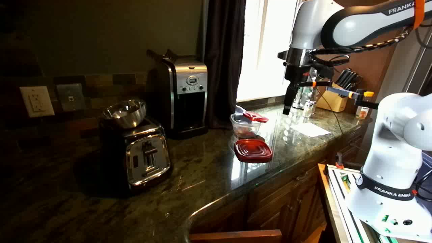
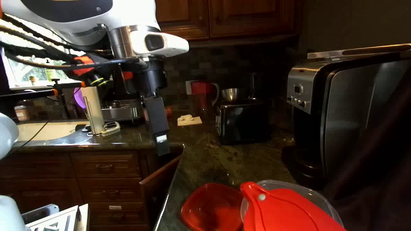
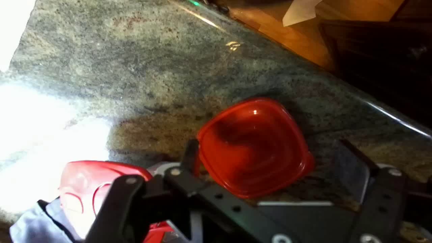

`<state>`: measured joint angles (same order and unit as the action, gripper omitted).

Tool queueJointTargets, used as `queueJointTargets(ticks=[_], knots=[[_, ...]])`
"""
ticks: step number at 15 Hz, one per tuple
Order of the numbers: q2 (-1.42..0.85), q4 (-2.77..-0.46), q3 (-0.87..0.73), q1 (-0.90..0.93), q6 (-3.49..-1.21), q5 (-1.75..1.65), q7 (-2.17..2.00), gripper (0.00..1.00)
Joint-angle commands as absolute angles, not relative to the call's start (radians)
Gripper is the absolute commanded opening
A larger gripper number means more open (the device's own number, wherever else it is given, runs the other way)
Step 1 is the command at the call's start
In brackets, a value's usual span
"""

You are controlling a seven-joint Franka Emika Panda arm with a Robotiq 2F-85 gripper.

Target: Close the open cabinet door below the counter

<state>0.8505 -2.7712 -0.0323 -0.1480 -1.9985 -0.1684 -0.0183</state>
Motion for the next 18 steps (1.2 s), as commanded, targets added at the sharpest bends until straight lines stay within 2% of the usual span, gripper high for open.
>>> queueJointTargets(ticks=[1,14,18], knots=[[0.848,-2.783,-0.038,-0.141,-1.995,-0.173,-0.023,1.00],[0.838,-2.800,-0.038,-0.141,-1.995,-0.173,-0.023,1.00],[0.805,-2.781,-0.033,-0.029,-2.003,-0.076,0.026,1.00]])
